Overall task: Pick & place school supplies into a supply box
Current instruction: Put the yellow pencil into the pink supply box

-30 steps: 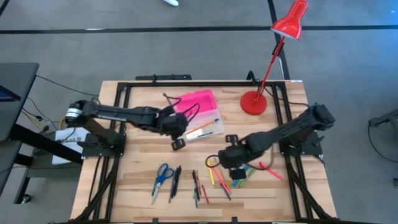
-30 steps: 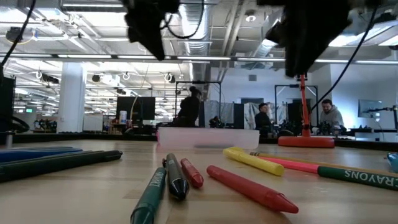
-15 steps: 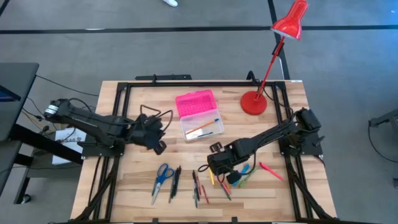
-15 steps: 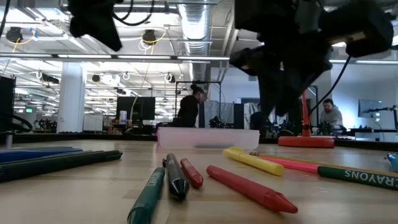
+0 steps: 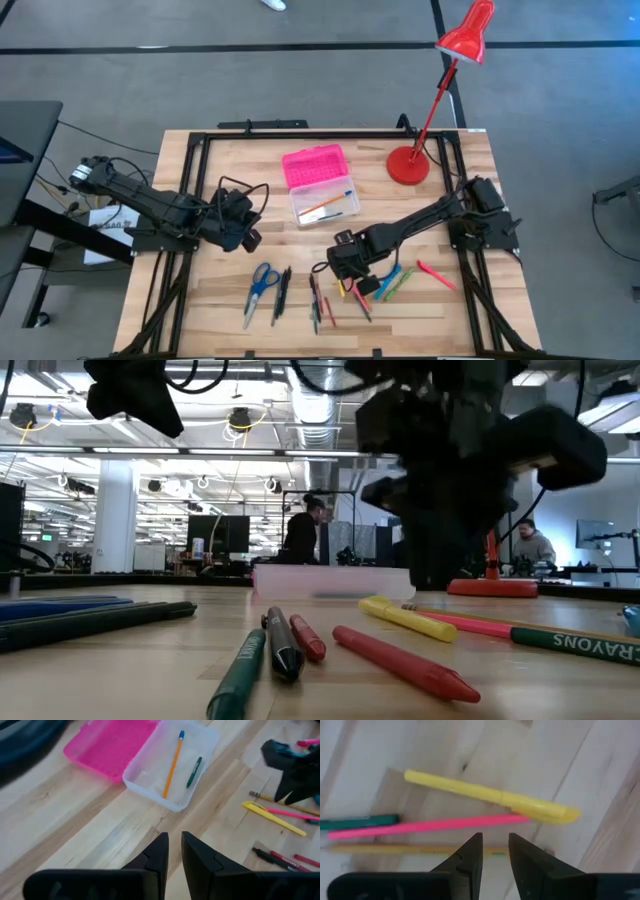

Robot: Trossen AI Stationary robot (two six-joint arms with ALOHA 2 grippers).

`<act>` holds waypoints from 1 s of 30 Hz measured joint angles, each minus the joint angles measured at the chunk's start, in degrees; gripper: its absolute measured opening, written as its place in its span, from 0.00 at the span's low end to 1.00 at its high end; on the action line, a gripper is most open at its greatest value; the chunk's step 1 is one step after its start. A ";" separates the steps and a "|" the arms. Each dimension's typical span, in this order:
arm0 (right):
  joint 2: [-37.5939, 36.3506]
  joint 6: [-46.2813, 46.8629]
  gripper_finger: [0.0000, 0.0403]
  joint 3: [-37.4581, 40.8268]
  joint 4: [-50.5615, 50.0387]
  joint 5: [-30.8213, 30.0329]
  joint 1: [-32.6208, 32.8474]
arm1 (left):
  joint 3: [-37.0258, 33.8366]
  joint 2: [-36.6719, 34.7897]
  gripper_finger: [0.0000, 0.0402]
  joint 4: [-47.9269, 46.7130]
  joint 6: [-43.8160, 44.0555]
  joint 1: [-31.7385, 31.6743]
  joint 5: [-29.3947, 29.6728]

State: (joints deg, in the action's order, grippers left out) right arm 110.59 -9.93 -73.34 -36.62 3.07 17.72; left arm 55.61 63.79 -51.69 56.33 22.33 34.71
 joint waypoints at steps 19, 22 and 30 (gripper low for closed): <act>0.41 1.53 0.22 -0.07 0.60 0.09 -2.99 | 0.00 0.02 0.11 -0.31 0.40 0.37 2.19; 1.21 0.46 0.22 -0.17 1.52 0.11 -2.68 | 0.00 0.02 0.11 -0.31 0.40 0.37 2.19; 1.33 0.91 0.22 0.55 0.48 0.02 -3.29 | 0.00 0.02 0.11 -0.39 0.38 0.37 2.75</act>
State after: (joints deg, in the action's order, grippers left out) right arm 111.92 -9.03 -72.79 -36.15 3.09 14.43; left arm 55.61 63.81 -52.07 56.71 22.70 37.46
